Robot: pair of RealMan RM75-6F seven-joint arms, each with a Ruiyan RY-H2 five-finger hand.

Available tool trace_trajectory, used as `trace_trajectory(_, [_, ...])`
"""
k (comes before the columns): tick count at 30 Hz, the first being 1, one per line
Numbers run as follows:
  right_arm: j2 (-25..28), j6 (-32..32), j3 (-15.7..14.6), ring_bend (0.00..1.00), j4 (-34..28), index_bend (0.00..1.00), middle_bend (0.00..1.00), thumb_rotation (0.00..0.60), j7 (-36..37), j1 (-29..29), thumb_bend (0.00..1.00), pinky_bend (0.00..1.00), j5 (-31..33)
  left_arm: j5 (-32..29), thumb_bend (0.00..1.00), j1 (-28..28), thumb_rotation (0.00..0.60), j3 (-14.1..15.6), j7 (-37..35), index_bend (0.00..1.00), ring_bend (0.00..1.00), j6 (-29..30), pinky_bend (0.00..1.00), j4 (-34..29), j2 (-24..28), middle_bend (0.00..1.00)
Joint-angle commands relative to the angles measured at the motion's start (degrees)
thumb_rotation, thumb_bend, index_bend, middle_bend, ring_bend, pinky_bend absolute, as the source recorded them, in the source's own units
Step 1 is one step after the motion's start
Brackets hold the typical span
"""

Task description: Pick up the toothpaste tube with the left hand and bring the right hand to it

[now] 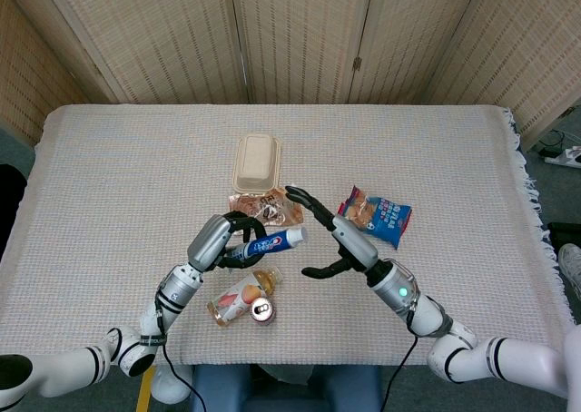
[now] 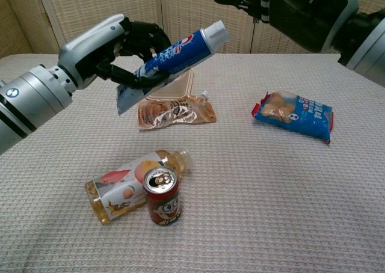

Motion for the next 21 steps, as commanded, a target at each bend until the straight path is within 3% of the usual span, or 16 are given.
trace_trajectory(1, [2.5,0.2,0.4,0.0,-0.9,0.0,0.0,0.268,-2.1,-0.6,0.18,0.0,0.5,-0.7,0.78,0.0,0.6,0.5,1.8,0.75,0.67,-1.6,0.42,0.9,0.8,0.77])
trace_trajectory(9, [10.1,-0.1,0.8,0.0,-5.6,0.0,0.0,0.269,-9.7,-2.5,0.18,0.0,2.2,-6.7,0.78,-0.4,0.6,2.1,14.7,0.75,0.64,-12.5,0.38,-0.5,6.1,0.77])
trace_trajectory(15, [13.6,0.0,0.0,0.0,-7.3,0.0,0.0,0.268,-12.5,-4.7,0.18,0.0,3.1,-11.2,0.79,-0.4,0.6,2.7,24.6,0.74,0.62,-17.4,0.36,1.2,6.2,0.76])
trace_trajectory(21, [14.5,0.6,-1.0,0.0,-7.0,0.0,0.0,0.267,-12.4,-6.5,0.18,0.0,3.1,-14.2,0.78,-0.6,0.6,2.7,29.6,0.67,0.56,-20.2,0.34,2.7,5.5,0.7])
